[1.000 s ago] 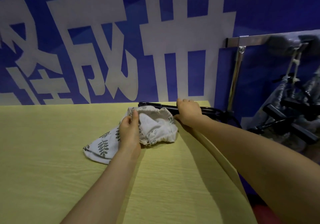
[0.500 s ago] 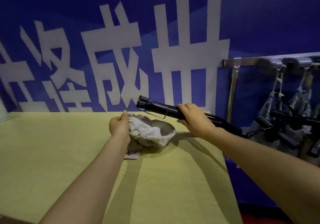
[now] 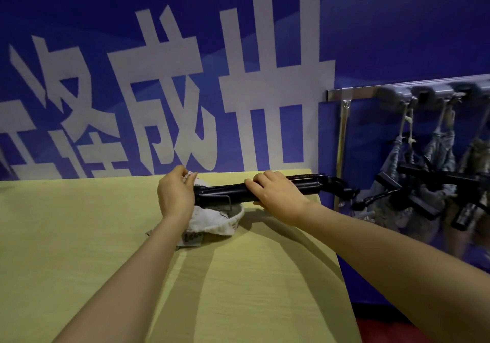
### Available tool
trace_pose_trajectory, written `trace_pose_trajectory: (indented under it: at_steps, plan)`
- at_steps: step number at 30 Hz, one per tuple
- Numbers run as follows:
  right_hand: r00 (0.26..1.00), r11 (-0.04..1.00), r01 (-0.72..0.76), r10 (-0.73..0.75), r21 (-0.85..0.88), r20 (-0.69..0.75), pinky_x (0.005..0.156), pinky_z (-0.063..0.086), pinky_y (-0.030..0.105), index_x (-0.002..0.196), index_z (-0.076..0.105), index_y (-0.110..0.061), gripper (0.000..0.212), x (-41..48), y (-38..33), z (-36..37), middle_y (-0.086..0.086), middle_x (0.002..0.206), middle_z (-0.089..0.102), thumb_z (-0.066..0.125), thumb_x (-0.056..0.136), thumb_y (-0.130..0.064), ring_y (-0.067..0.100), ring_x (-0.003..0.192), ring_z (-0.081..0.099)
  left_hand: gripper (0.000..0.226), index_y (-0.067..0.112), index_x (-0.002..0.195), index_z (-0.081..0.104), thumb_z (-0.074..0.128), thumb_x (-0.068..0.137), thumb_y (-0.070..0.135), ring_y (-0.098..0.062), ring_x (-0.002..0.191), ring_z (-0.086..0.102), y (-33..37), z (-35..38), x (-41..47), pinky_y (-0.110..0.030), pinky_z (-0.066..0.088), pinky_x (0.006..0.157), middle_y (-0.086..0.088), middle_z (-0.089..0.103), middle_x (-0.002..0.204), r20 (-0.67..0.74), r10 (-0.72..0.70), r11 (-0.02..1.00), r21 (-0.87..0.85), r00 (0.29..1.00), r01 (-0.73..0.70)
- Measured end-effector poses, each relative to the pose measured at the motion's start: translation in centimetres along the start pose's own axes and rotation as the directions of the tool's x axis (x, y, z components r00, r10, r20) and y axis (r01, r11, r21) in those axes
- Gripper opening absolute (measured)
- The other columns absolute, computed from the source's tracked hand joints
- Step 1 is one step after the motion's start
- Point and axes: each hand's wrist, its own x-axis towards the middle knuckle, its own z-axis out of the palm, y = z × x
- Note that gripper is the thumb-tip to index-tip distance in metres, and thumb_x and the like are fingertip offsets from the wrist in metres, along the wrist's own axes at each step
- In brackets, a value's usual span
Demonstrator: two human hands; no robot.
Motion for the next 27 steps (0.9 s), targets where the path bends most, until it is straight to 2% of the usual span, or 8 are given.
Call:
trace_pose_trajectory:
  at_steps: [3,5,12,17,21,24,27]
  plan:
    - [1.000,1.000,0.012,-0.011,-0.023,0.009,0.102,0.040,0.036,0.143,0.033,-0.011,0.053,0.4,-0.8,0.1,0.011,0.131,0.052,0.053,0.096,-0.023,0.027,0.118,0.047,0.022,0.003,0.082,0.055,0.052,0.095,0.020,-0.020,0.065,0.049,-0.2,0.5,-0.4,-0.024,0.033,0.050,-0.007,0.057,0.072,-0.005,0.003,1.000,-0.015,1.000,-0.003]
    - [1.000,0.999,0.020,-0.019,-0.050,0.005,0.101,0.041,0.037,0.143,0.034,-0.010,0.056,0.5,-1.1,0.1,0.012,0.130,0.053,0.057,0.094,-0.022,0.027,0.117,0.049,0.023,0.003,0.083,0.055,0.049,0.096,0.021,-0.021,0.065,0.048,-0.4,0.4,-0.4,-0.027,0.032,0.050,-0.007,0.056,0.072,-0.042,-0.029,0.999,-0.018,0.999,0.029]
    - [0.997,0.992,0.022,-0.031,-0.122,-0.068,0.086,0.050,0.034,0.133,0.048,-0.009,0.068,-0.4,-1.0,-0.7,0.009,0.113,0.063,0.080,0.073,-0.019,0.025,0.099,0.059,0.024,0.003,0.088,0.053,0.044,0.098,0.022,-0.024,0.072,0.049,0.2,-0.1,0.4,-0.032,0.033,0.061,-0.009,0.054,0.078,-0.077,-0.093,0.996,-0.020,0.993,0.092]
    - [0.989,0.987,0.072,-0.089,-0.144,-0.116,0.084,0.052,0.034,0.132,0.051,-0.009,0.071,-2.1,0.3,-2.1,0.009,0.111,0.064,0.083,0.068,-0.015,0.024,0.097,0.060,0.028,0.005,0.077,0.047,0.046,0.097,0.025,-0.025,0.070,0.045,-0.1,-1.2,1.8,-0.033,0.031,0.062,-0.012,0.050,0.076,-0.098,-0.184,0.983,-0.036,0.978,0.181]
    - [0.980,0.976,0.122,-0.147,-0.178,-0.136,0.084,0.052,0.036,0.133,0.050,-0.007,0.073,-2.3,0.2,-3.1,0.011,0.112,0.064,0.083,0.068,-0.015,0.026,0.097,0.061,0.039,0.011,0.062,0.039,0.049,0.096,0.028,-0.016,0.053,0.035,2.4,-1.0,1.0,-0.029,0.026,0.048,-0.003,0.040,0.059,-0.005,-0.114,0.992,-0.060,0.994,0.113]
    - [0.977,0.969,0.139,-0.168,-0.205,-0.134,0.082,0.051,0.037,0.130,0.052,-0.006,0.065,-1.9,-0.6,-3.7,0.011,0.108,0.065,0.079,0.071,-0.014,0.027,0.093,0.060,0.040,0.013,0.061,0.040,0.050,0.095,0.031,-0.014,0.054,0.037,4.8,-0.4,0.3,-0.024,0.028,0.048,-0.001,0.041,0.059,0.089,-0.113,0.979,-0.163,0.990,0.126]
    - [0.983,0.967,0.129,-0.154,-0.219,-0.102,0.076,0.050,0.037,0.123,0.058,-0.007,0.056,-1.0,-1.8,-3.7,0.009,0.100,0.065,0.077,0.072,-0.016,0.026,0.087,0.059,0.035,0.009,0.070,0.051,0.050,0.094,0.035,-0.014,0.059,0.046,6.8,0.3,-0.6,-0.023,0.034,0.051,-0.002,0.049,0.065,0.199,-0.103,0.966,-0.212,0.975,0.145]
